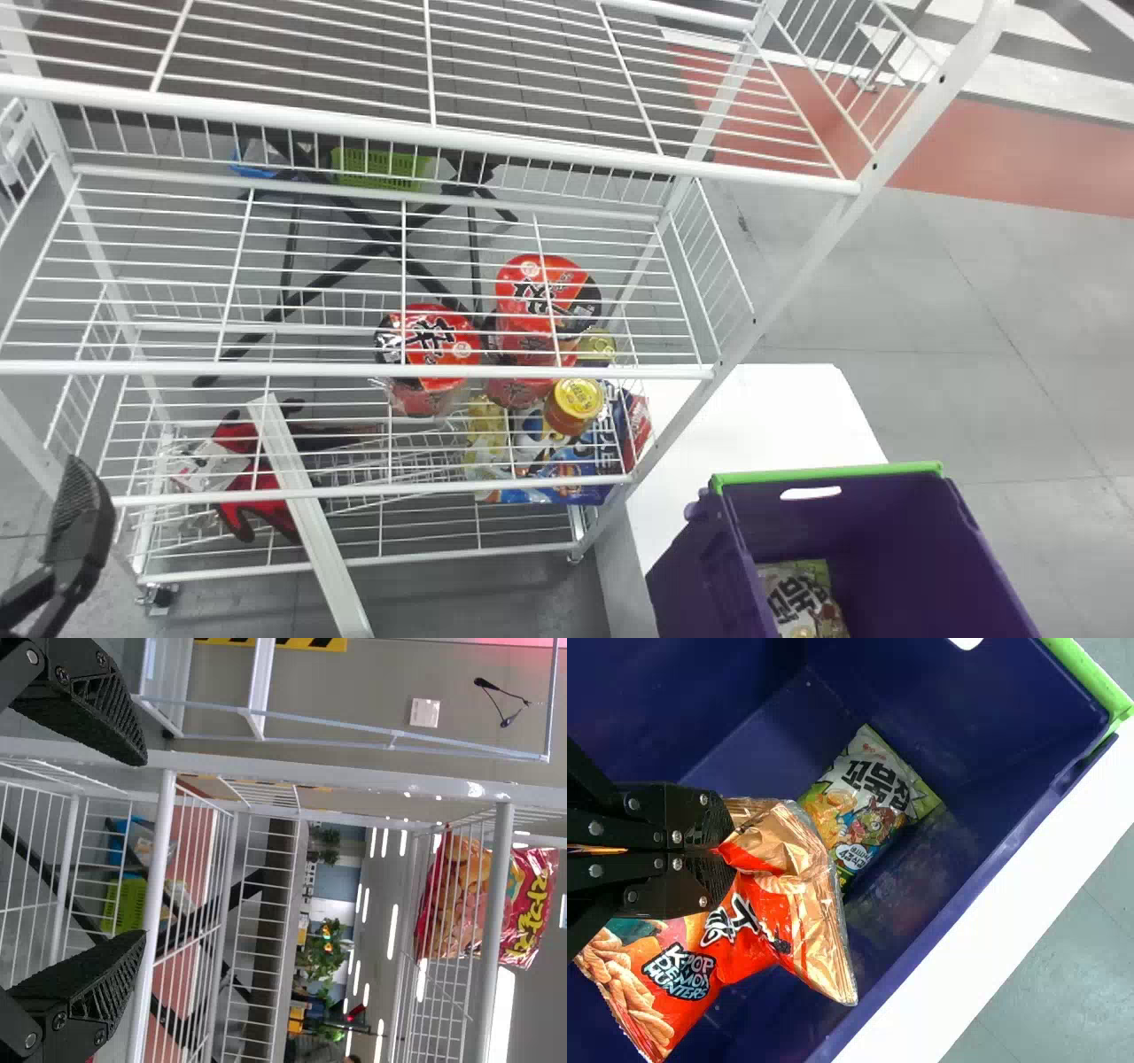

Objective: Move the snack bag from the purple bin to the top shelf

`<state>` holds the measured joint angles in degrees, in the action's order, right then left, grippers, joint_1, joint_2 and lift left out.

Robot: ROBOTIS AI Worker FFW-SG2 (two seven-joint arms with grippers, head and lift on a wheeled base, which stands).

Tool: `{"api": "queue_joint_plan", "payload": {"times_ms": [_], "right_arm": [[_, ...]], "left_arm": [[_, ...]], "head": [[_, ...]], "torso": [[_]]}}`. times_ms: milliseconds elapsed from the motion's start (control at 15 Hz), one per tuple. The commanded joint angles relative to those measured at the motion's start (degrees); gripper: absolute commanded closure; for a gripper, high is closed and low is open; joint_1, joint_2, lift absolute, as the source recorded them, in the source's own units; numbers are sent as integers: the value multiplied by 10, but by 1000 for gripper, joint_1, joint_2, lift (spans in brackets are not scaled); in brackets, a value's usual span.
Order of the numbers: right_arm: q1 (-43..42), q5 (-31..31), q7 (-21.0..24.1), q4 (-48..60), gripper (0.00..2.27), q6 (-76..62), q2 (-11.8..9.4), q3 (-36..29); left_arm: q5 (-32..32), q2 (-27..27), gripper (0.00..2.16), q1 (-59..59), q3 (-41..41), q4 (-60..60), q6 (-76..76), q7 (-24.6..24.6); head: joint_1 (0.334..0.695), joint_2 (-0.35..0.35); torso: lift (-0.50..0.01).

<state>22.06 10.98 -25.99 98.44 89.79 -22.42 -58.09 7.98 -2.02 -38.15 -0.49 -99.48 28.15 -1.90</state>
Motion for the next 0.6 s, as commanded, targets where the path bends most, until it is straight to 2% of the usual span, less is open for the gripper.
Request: {"api": "queue_joint_plan", "payload": {"times_ms": [0, 533], "right_arm": [[0, 0, 0, 0, 2253, 3, 1, 0], [8, 3, -2, -1, 2253, 3, 4, -2]], "left_arm": [[0, 0, 137, -3, 0, -2, 0, 1], [-1, 0, 137, -11, 0, -8, 5, 1]], "head": [[695, -350], [695, -350]], "torso": [[-292], [-260]]}}
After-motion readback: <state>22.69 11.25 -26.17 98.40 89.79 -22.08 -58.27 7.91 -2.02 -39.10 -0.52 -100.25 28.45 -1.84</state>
